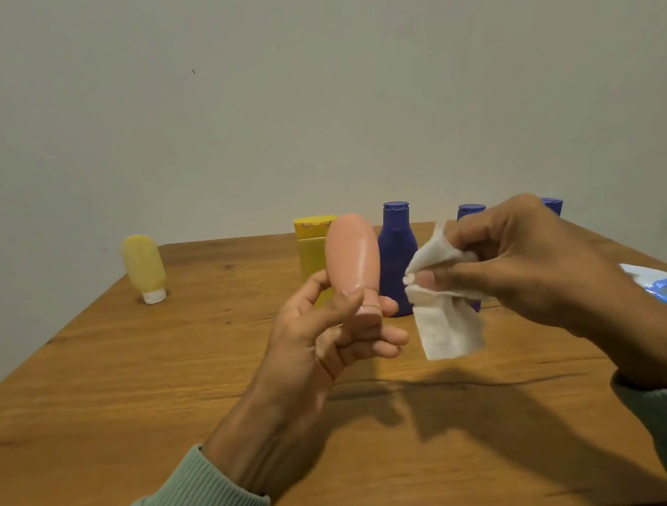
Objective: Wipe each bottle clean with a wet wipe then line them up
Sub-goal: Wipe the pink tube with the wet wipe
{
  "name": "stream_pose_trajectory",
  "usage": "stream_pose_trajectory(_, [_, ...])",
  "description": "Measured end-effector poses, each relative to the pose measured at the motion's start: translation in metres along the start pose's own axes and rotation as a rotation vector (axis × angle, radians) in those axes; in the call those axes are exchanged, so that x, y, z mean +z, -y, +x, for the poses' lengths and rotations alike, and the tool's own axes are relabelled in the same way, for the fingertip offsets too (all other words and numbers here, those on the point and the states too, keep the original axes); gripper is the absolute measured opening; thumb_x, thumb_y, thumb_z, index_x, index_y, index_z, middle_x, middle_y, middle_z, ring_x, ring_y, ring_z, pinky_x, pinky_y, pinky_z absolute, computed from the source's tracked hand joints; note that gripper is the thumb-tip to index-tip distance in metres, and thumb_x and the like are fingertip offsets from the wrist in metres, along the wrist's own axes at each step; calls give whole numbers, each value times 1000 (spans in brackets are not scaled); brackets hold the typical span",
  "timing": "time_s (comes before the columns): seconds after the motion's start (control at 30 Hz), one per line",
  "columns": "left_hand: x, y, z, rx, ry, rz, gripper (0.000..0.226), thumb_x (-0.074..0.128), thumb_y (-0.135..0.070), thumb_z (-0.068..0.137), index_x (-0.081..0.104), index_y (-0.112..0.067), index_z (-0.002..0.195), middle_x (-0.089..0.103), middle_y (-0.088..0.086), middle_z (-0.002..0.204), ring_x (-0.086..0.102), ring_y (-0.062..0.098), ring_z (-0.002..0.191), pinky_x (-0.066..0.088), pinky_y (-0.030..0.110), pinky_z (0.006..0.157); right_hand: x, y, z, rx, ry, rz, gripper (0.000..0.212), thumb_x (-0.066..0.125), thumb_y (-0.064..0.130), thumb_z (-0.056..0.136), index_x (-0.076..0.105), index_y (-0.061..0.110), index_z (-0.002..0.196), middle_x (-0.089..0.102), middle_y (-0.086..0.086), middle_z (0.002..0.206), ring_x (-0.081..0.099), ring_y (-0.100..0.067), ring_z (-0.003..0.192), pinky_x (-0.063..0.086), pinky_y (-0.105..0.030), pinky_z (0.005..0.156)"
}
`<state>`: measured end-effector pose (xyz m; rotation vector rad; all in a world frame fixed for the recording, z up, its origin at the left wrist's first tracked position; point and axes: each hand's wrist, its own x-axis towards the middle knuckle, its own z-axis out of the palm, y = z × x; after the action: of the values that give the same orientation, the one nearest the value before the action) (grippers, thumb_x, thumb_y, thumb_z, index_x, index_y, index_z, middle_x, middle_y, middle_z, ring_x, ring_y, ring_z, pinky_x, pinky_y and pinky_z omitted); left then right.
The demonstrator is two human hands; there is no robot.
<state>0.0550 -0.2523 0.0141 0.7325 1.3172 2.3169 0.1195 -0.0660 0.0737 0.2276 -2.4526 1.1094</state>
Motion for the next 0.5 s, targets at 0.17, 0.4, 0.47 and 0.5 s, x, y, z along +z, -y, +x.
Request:
stream_pose_trajectory(0.17, [0, 1, -1, -40, 17, -70, 54, 65, -16, 75, 48, -3, 125, 70, 20, 88, 68, 25, 64, 58, 30, 56, 6, 9, -2, -57, -71, 64, 10, 73, 34, 67, 67, 36, 74, 69, 15, 77, 66, -1, 76, 55, -16, 59])
stream_pose_trajectory(0.4, [-4, 5, 1, -52, -26, -9, 51, 63, -20, 77, 55, -11, 126, 64, 16, 105, 60, 26, 85, 56, 32, 72, 34, 13, -6, -97, -16, -32, 20, 75, 33, 72, 72, 22, 88, 66, 11, 79, 64, -2, 73, 55, -20, 60])
stream_pose_trajectory(0.47, [-5, 5, 1, -46, -30, 1, 55, 62, -19, 77, 52, -9, 131, 66, 14, 102, 62, 24, 83, 56, 32, 71, 37, 13, -7, -106, -3, -81, 18, 74, 34, 73, 72, 24, 87, 64, 14, 78, 62, 0, 74, 54, -19, 61])
stream_pose_trajectory(0.5, [-6, 5, 1, -47, -20, 0, 55, 62, -18, 78, 52, -8, 131, 68, 12, 98, 64, 22, 78, 57, 31, 69, 37, 13, -6, -106, -19, -90, 19, 74, 34, 73, 72, 22, 88, 64, 14, 79, 62, -1, 74, 54, -18, 61])
